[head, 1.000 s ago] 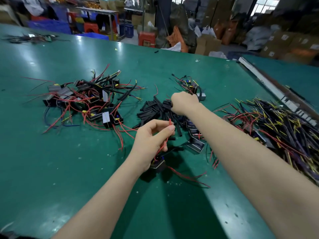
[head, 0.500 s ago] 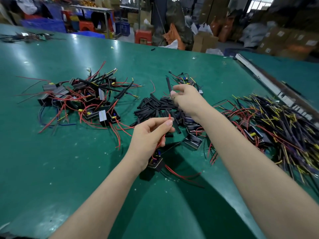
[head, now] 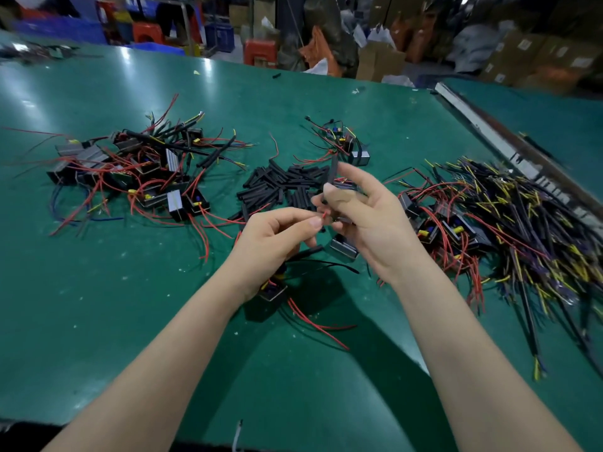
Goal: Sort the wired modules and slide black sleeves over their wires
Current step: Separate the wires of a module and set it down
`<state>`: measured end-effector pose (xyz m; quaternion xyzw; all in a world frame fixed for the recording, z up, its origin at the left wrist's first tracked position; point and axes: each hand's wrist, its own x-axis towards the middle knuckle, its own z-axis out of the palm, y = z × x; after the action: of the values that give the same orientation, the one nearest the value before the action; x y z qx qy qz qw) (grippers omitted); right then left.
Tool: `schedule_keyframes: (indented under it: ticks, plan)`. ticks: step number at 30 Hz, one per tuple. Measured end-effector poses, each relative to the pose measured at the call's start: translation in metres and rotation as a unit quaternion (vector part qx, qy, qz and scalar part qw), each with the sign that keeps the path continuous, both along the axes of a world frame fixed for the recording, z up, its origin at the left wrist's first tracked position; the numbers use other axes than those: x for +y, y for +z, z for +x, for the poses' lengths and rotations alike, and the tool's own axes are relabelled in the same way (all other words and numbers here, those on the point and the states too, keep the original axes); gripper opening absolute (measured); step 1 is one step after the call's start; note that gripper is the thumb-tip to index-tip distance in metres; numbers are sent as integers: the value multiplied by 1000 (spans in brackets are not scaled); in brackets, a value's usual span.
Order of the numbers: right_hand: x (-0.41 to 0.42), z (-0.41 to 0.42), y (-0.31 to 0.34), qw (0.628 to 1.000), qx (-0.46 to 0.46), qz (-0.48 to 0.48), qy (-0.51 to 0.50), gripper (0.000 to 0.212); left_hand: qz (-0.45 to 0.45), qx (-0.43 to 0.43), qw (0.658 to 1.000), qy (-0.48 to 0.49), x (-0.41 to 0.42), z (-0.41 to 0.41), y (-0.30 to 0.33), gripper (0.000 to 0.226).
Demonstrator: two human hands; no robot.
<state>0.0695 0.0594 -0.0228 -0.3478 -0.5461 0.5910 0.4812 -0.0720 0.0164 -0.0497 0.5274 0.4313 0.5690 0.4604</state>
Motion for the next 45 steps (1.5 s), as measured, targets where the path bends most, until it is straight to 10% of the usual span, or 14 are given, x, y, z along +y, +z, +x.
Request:
schedule_keyframes:
  ticks: [37,45]
  plan:
    - [-14,-12,-15,992,-35,110,-57,35,45,-57,994,78,2,-13,-12,32]
    - [-5,-5,-18,991,-42,73,-103,34,81,342,935,43,-1,-43,-14,15]
